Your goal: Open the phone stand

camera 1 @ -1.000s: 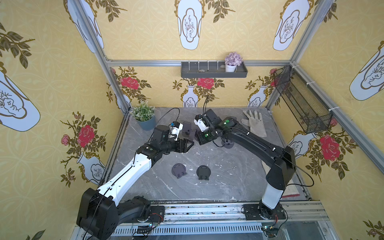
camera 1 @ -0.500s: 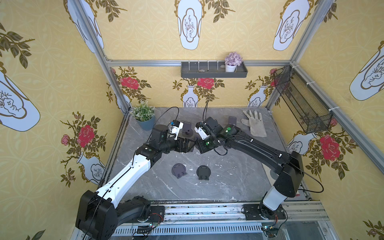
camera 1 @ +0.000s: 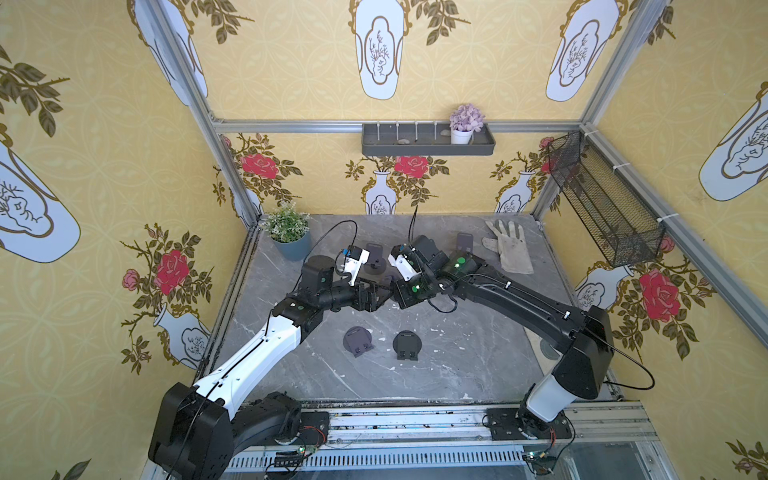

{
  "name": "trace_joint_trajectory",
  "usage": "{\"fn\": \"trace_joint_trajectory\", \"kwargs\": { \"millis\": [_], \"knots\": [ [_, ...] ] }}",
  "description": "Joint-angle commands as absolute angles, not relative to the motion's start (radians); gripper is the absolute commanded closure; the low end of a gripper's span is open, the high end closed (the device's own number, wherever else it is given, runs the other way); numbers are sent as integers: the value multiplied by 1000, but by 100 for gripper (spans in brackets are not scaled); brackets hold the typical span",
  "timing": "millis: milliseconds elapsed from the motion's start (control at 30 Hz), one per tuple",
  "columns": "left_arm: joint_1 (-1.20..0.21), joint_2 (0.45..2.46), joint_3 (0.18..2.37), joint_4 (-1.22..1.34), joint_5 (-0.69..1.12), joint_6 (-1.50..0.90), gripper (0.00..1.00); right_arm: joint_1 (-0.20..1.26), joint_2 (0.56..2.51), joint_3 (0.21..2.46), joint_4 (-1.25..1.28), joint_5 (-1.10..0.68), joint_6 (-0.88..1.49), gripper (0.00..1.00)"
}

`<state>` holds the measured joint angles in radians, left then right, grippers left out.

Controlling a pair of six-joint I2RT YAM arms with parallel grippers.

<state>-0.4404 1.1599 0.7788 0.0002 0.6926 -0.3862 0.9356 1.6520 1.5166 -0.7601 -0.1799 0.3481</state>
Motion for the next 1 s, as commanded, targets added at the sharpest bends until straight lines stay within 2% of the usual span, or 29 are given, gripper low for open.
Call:
{"fn": "trace_joint_trajectory", "kwargs": {
  "millis": [0,133,267,400,600,667,700,733,800,867,967],
  "knots": [
    [-440,1162,782,47,709,-394,10,940,1644,1516,-729,-186,361,100],
    [-440,1180,794,43,719,-394,17,945,1644,1517,-728,-178,364,100],
    [-440,1184,796,36,715,-390,28,946,1642,1518,-728,-170,367,100],
    [-440,1190,797,31,713,-390,45,947,1640,1519,-726,-162,368,100],
    [-440,1193,796,37,719,-397,55,946,1637,1523,-729,-145,371,100],
    [-440,1192,795,37,718,-397,55,947,1636,1522,-725,-141,373,100],
    [-440,1193,795,35,719,-398,51,946,1637,1523,-722,-142,371,100],
    [-440,1194,795,35,719,-398,45,946,1637,1523,-720,-144,371,100],
    [-440,1198,795,28,710,-399,24,946,1637,1524,-717,-147,371,100],
    [-440,1202,793,29,711,-400,22,946,1639,1527,-715,-148,370,100],
    [-440,1210,789,44,725,-408,24,946,1641,1529,-710,-154,368,100]
  ]
}}
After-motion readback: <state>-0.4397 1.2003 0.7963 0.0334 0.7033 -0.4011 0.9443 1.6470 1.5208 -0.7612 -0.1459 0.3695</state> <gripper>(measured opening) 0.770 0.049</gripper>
